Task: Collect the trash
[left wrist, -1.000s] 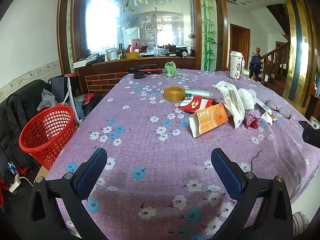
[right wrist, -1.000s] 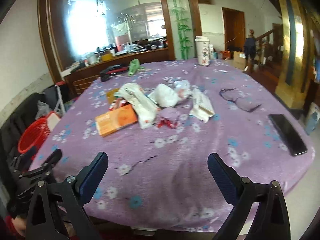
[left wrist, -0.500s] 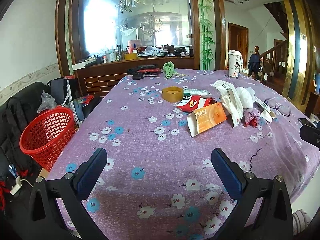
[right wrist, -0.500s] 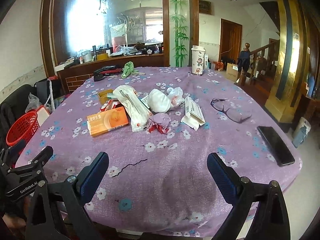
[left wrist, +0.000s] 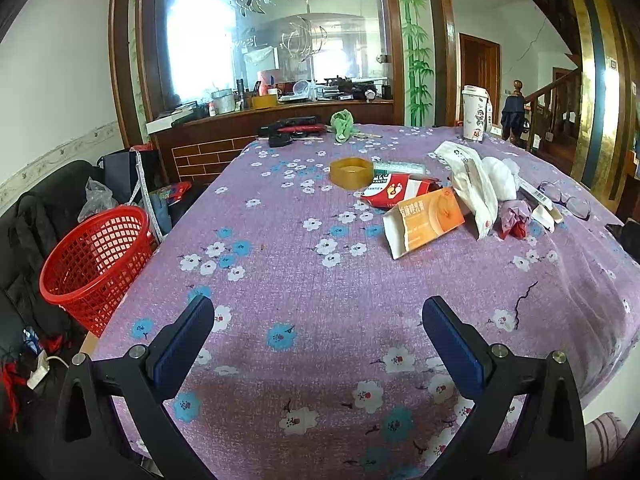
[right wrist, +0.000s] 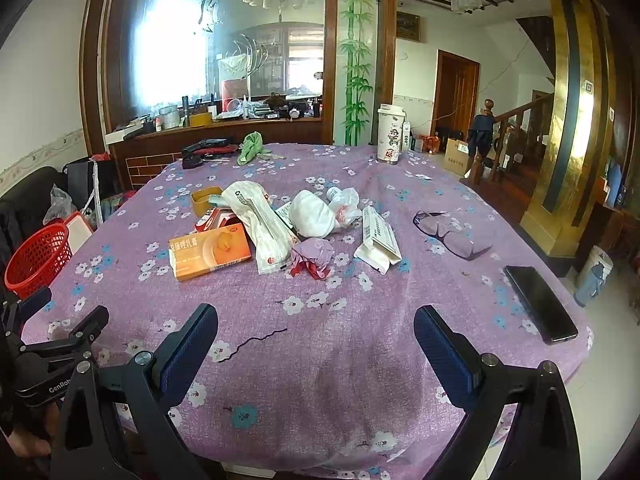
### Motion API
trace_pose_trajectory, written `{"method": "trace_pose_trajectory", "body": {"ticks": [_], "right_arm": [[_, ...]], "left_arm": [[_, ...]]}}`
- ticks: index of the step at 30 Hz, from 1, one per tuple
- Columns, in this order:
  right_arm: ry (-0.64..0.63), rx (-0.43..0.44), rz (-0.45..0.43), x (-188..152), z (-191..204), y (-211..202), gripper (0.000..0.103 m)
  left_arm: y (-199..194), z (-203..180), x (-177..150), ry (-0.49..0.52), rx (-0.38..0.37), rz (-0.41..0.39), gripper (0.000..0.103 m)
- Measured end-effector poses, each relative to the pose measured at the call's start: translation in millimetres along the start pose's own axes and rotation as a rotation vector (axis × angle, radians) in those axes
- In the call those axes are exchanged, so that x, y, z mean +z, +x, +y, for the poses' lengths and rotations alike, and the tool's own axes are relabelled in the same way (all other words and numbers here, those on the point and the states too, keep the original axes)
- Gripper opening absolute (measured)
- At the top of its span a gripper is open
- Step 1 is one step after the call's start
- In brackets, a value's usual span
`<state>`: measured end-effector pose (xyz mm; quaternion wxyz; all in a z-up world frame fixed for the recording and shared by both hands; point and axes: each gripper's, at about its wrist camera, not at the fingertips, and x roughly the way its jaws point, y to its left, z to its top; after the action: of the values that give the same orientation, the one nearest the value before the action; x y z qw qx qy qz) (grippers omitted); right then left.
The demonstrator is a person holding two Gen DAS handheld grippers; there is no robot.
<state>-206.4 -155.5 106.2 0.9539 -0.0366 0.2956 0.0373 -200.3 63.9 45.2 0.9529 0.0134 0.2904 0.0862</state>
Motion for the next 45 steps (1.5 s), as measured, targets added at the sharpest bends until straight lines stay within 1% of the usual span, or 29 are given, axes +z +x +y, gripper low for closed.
{"method": "trace_pose_trajectory", "body": {"ticks": [18,23,28,30,33,36,38,40,41,44,45], "right_arm": [[-0.01,0.023,0.039,-1.6,5.2,11.0,0.099],[-0.01,0.03,0.06,-2.5,4.5,20.2,0.099],[-0.002,0.05,0.097,-2.4,0.0,36.0,0.095],[-0.001,0.057,0.11,-1.8,-1.8,42.4,0.093],[0.014,0.108,0.156,-0.5,-4.9,57.1,0.09],[0.045,0.166,0.19,1.2,-12.2,71.6,0.088],[0.062,0.187,0.204,1.1,-16.4,78.4,0.087],[0.085,0.209,0.22,2.0,-21.4,85.5,0.087],[0.088,0.213,0.223,2.2,-22.6,87.4,0.087],[0.102,0.225,0.24,3.8,-27.6,95.3,0.087],[0.106,0.232,0.244,4.6,-29.2,97.3,0.087]], "left_arm": [[3.0,-4.1,-2.3,0.01,0.002,0.004,0.103],[7.9,-7.8,2.0,0.033,0.003,-0.002,0.103],[17.6,-15.2,11.7,0.075,-0.006,0.007,0.103],[22.6,-18.7,16.7,0.093,-0.016,0.013,0.103],[34.1,-25.2,27.3,0.118,-0.046,0.04,0.103],[48.5,-34.2,41.1,0.154,-0.101,0.077,0.103],[58.5,-40.4,49.2,0.178,-0.129,0.093,0.103],[69.1,-46.7,57.1,0.199,-0.147,0.108,0.098],[74.3,-49.6,60.7,0.211,-0.16,0.118,0.098],[92.4,-59.3,68.4,0.243,-0.154,0.131,0.098],[100.6,-62.6,70.7,0.255,-0.159,0.149,0.095]]}}
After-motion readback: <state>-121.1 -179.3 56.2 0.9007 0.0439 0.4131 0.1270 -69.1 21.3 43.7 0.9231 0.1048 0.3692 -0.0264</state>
